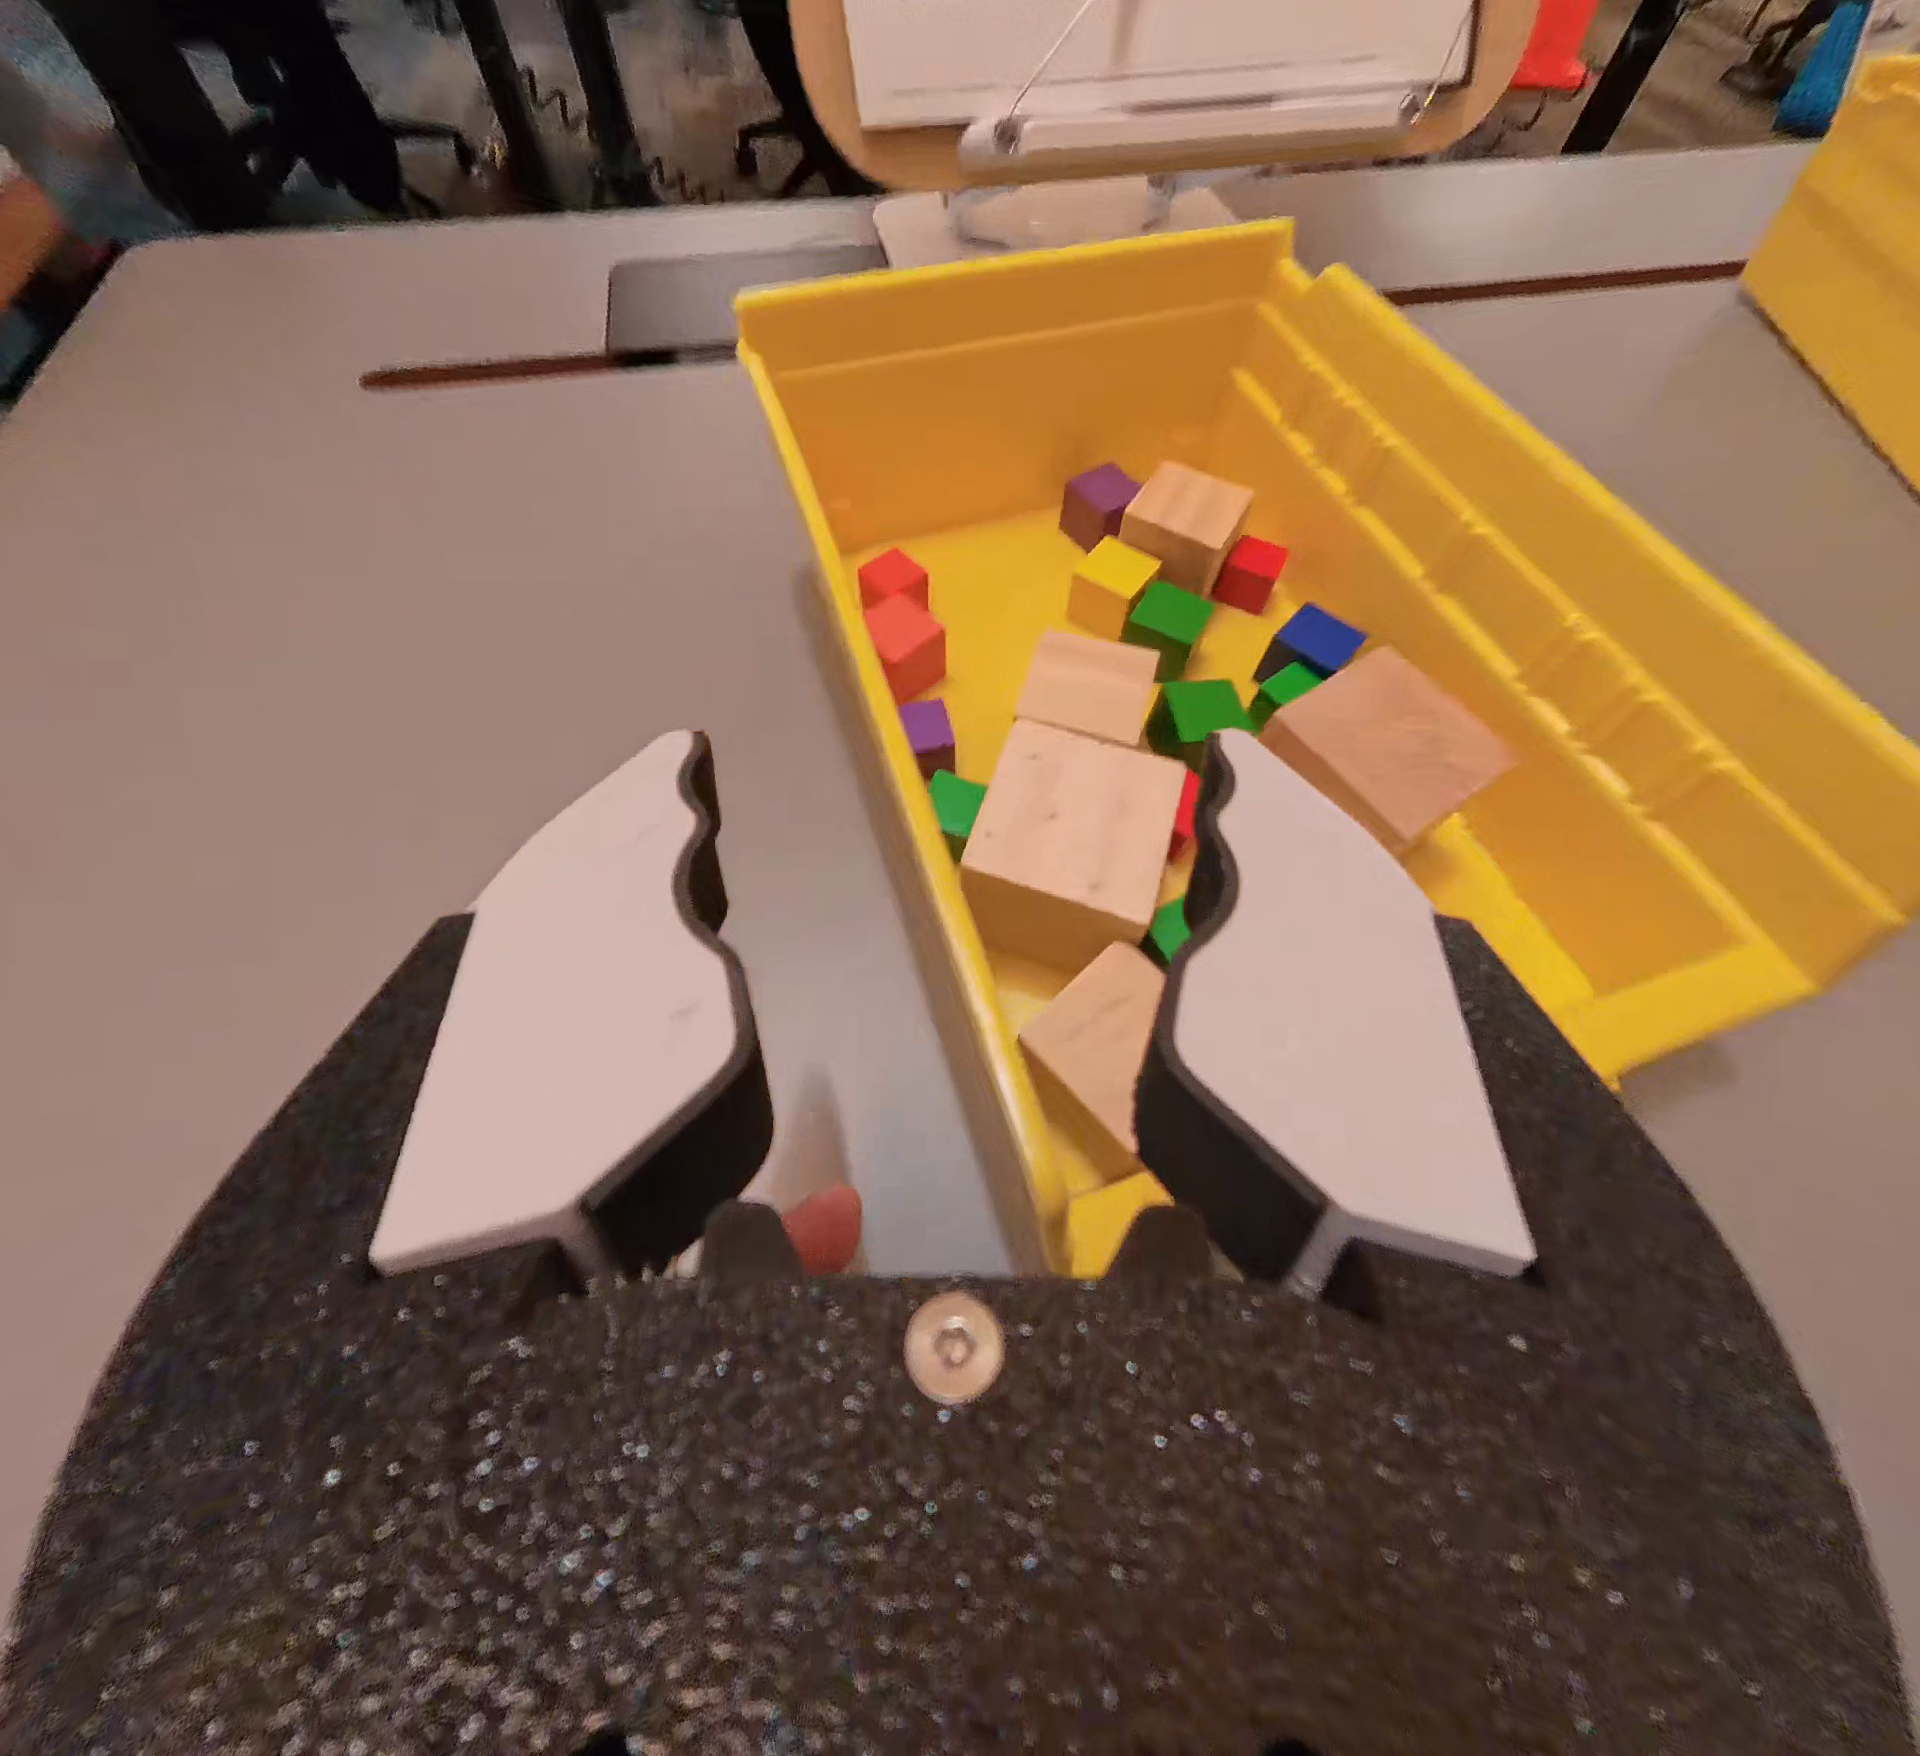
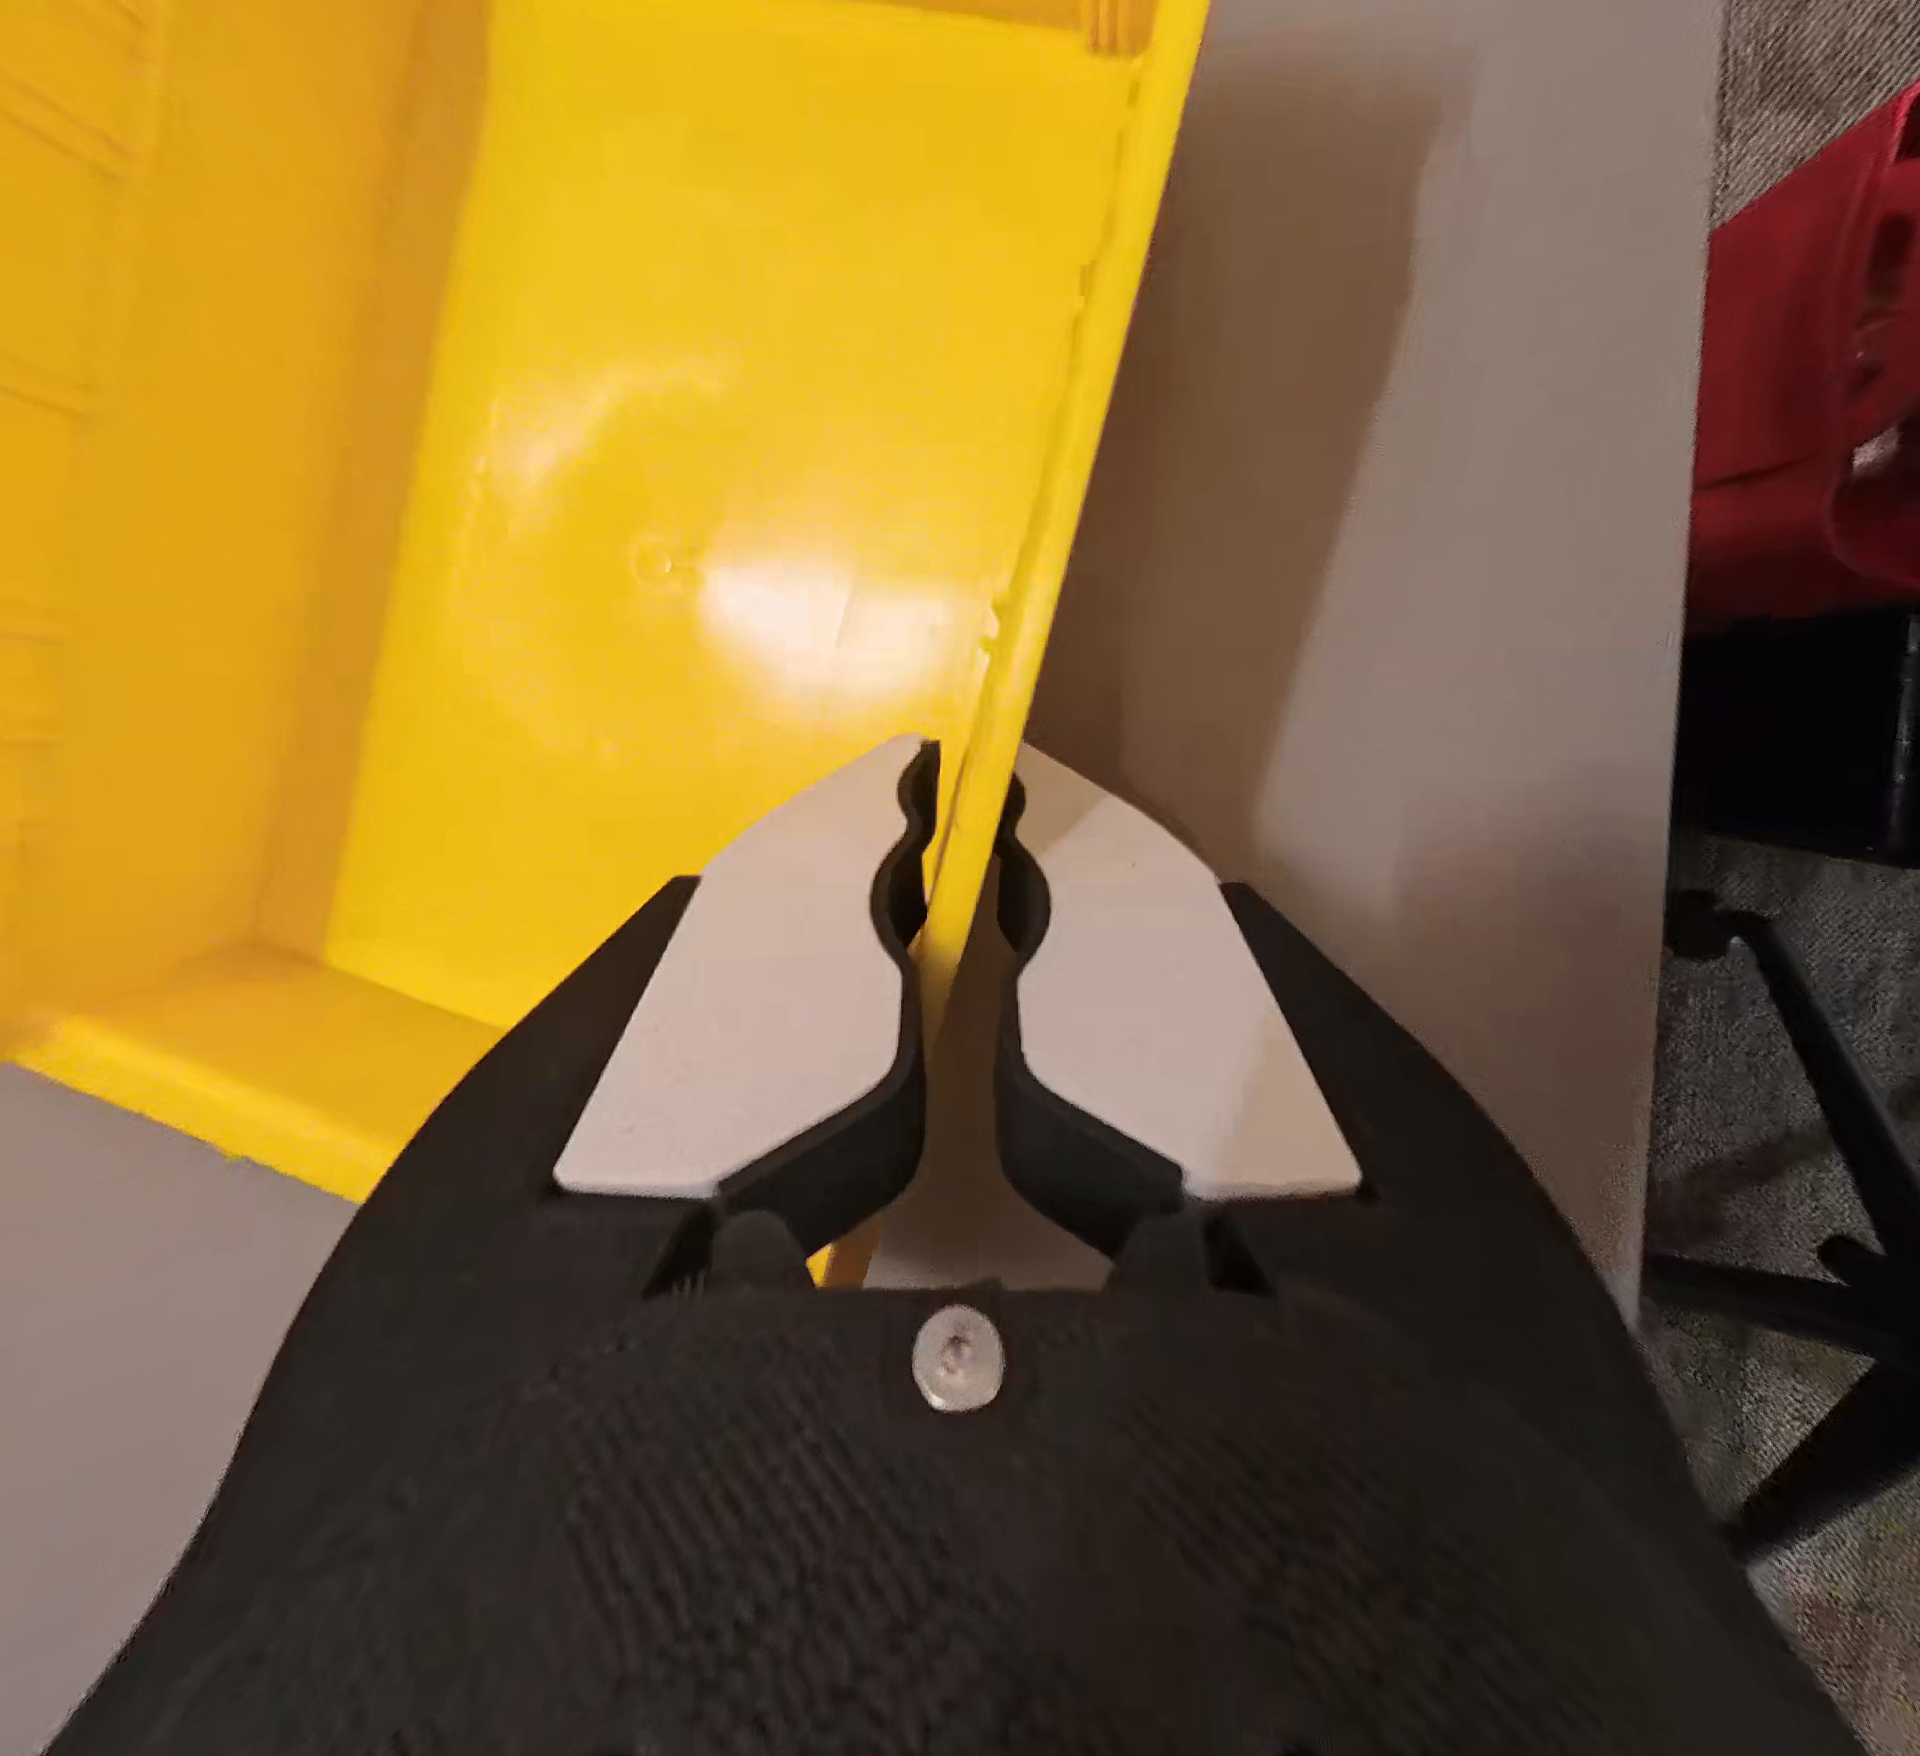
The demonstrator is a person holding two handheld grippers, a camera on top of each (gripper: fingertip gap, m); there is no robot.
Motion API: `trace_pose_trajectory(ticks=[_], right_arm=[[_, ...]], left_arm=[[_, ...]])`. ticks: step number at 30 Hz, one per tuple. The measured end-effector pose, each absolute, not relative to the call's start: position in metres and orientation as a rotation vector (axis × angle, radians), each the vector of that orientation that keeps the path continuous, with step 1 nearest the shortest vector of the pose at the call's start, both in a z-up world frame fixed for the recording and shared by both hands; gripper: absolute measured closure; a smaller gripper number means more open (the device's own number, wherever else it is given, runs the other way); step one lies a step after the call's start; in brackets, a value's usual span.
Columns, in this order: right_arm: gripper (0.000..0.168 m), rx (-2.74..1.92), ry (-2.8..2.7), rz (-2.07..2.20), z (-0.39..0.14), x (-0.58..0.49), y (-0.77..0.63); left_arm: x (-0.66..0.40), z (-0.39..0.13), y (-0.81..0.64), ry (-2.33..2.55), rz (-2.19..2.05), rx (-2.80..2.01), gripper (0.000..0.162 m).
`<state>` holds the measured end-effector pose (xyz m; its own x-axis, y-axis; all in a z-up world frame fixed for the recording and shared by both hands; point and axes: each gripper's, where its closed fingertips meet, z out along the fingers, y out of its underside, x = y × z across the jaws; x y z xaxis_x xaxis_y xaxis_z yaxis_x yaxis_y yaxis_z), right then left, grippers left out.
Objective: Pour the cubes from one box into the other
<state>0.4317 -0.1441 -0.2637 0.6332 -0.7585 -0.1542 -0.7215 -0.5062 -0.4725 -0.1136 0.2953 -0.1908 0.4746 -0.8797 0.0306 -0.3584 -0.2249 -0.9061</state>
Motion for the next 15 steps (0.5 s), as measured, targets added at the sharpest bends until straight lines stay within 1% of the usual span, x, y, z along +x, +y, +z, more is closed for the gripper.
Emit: trace_pose_trajectory(ticks=[2, 3, 5, 6, 7, 8, 10, 11, 15], right_arm=[[0.161, -2.361, 1.114, -0.129, -0.266, 0.439, -0.142], [0.155, -2.336, 1.1, -0.103, -0.264, 0.44, -0.135], [0.151, -2.302, 1.086, -0.09, -0.258, 0.44, -0.128], [0.142, -2.3, 1.096, -0.128, -0.256, 0.442, -0.13], [0.131, -2.306, 1.119, -0.194, -0.254, 0.445, -0.135], [0.126, -2.315, 1.122, -0.248, -0.249, 0.445, -0.138], [0.121, -2.305, 1.077, -0.353, -0.231, 0.439, -0.138], [0.115, -2.279, 1.044, -0.419, -0.216, 0.433, -0.136], [0.1, -2.135, 0.819, -0.591, -0.162, 0.386, -0.113]], left_arm=[[-0.116, -0.208, 0.298, 1.093, -0.668, -1.866, 0.071], [-0.116, -0.217, 0.3, 1.12, -0.635, -1.889, 0.069], [-0.115, -0.23, 0.31, 1.128, -0.528, -1.917, 0.07], [-0.111, -0.233, 0.316, 1.137, -0.479, -1.91, 0.072], [-0.107, -0.233, 0.324, 1.16, -0.428, -1.885, 0.078], [-0.102, -0.233, 0.334, 1.179, -0.375, -1.857, 0.084], [-0.089, -0.238, 0.342, 1.291, -0.369, -1.866, 0.073], [-0.083, -0.246, 0.344, 1.345, -0.383, -1.92, 0.079], [-0.067, -0.267, 0.345, 1.475, -0.419, -2.084, 0.127]])
